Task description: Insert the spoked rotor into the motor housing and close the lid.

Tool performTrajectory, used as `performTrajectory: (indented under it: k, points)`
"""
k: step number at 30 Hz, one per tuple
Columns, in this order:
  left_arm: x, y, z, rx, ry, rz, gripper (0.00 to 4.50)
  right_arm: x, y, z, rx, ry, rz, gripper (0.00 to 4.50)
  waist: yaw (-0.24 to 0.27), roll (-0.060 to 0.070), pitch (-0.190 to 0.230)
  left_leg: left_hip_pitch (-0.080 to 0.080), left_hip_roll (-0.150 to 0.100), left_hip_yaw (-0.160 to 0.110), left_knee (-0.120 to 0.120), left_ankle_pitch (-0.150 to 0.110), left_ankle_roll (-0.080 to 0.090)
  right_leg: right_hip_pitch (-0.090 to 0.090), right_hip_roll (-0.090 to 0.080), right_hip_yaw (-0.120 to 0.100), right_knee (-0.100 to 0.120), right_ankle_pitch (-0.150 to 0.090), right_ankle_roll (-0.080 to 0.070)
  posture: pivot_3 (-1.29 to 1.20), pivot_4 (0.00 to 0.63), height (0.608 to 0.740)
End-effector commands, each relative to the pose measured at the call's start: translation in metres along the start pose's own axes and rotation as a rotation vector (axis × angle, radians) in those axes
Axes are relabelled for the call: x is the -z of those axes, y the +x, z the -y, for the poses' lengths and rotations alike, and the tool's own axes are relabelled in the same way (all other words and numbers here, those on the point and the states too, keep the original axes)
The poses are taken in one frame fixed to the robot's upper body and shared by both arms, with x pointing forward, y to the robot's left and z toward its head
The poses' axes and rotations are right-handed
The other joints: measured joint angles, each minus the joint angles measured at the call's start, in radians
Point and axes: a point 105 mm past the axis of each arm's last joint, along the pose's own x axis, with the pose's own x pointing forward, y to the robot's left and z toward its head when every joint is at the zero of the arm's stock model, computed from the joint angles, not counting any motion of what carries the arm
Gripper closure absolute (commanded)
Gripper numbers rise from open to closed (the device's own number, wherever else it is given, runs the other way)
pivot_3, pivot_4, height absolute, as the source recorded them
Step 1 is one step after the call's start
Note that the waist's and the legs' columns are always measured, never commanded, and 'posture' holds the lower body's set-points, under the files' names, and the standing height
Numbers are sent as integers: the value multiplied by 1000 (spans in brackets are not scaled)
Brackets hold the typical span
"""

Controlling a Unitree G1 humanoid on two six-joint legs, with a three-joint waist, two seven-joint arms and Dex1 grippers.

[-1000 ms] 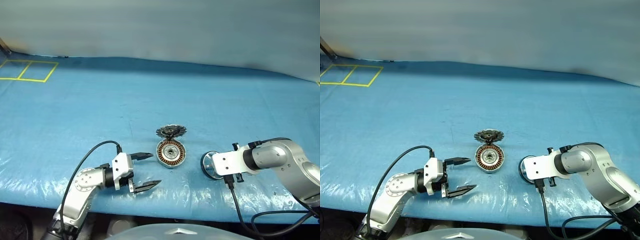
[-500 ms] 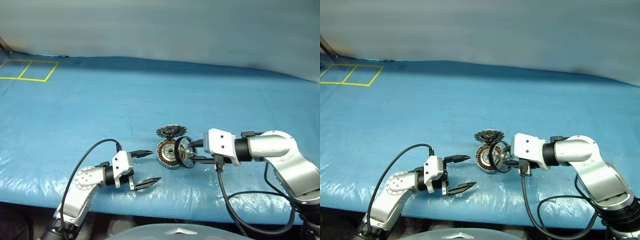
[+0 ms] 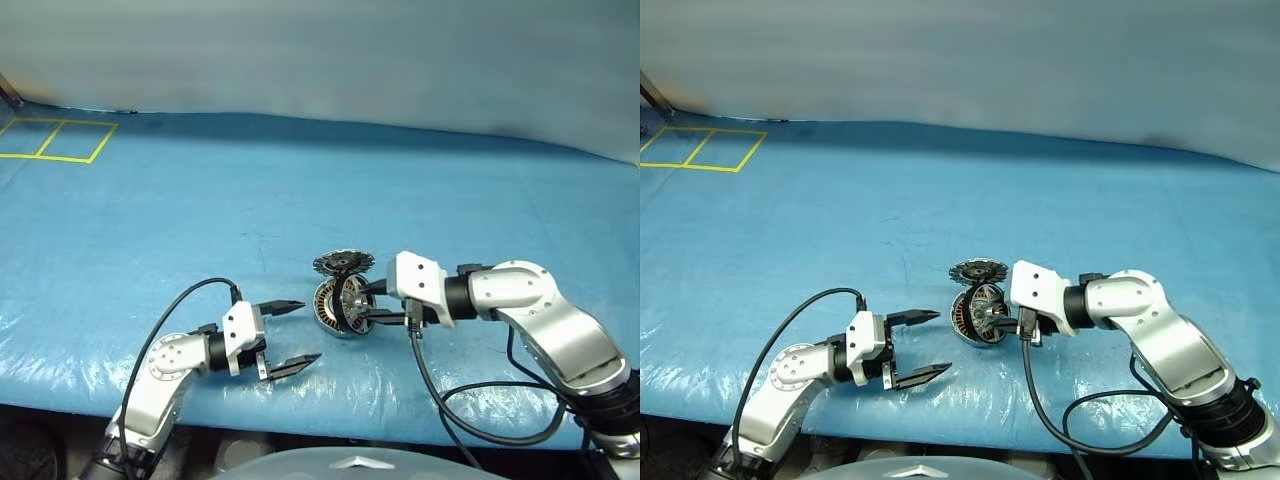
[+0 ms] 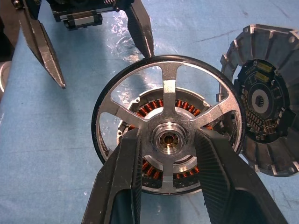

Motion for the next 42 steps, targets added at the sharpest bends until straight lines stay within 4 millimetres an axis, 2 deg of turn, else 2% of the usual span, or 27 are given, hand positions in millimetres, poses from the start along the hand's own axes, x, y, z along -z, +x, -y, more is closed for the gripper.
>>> performTrajectory:
  k: [1, 13, 16, 21, 35, 36, 38, 42]
  points:
    - [-11, -1, 0, 0, 37, 32, 0, -4, 2, 3, 6, -28, 16, 3205, 0, 0, 0, 0, 0, 0, 0, 0, 0, 0, 0, 0, 0, 0, 0, 0, 150, 740]
    - [-11, -3, 1, 4, 44, 26, 0, 7, 9, 13, 61, 0, 13, 3205, -1, 0, 0, 0, 0, 0, 0, 0, 0, 0, 0, 0, 0, 0, 0, 0, 150, 740]
    - [-12, -3, 0, 6, 43, 25, 0, 8, 9, 10, 45, -3, 5, 3205, 0, 0, 0, 0, 0, 0, 0, 0, 0, 0, 0, 0, 0, 0, 0, 0, 150, 740]
    - [-12, -3, -1, 6, 39, 24, 0, 5, 8, 6, 24, 6, 8, 1580, 0, 0, 0, 0, 0, 0, 0, 0, 0, 0, 0, 0, 0, 0, 0, 0, 150, 740]
    - [-12, -4, -3, 0, 28, 25, 0, -19, 5, 9, 33, -5, 117, 1580, -1, 0, 0, 0, 0, 0, 0, 0, 0, 0, 0, 0, 0, 0, 0, 0, 150, 740]
    - [-11, -4, -3, -1, 27, 26, 0, -21, 7, 11, 42, 5, 135, 1753, -1, 0, 0, 0, 0, 0, 0, 0, 0, 0, 0, 0, 0, 0, 0, 0, 150, 740]
    - [-12, -4, -4, -11, 37, 22, 0, -11, 13, 8, 42, 15, 110, 2152, 0, 0, 0, 0, 0, 0, 0, 0, 0, -1, 0, 0, 0, 0, 0, 0, 150, 740]
    - [-11, -4, -6, -19, 34, 23, 0, -2, 22, 3, 38, 72, 111, 3472, 0, 0, 0, 0, 0, -1, 0, 0, 0, 0, 0, 0, 0, 0, 0, 0, 150, 740]
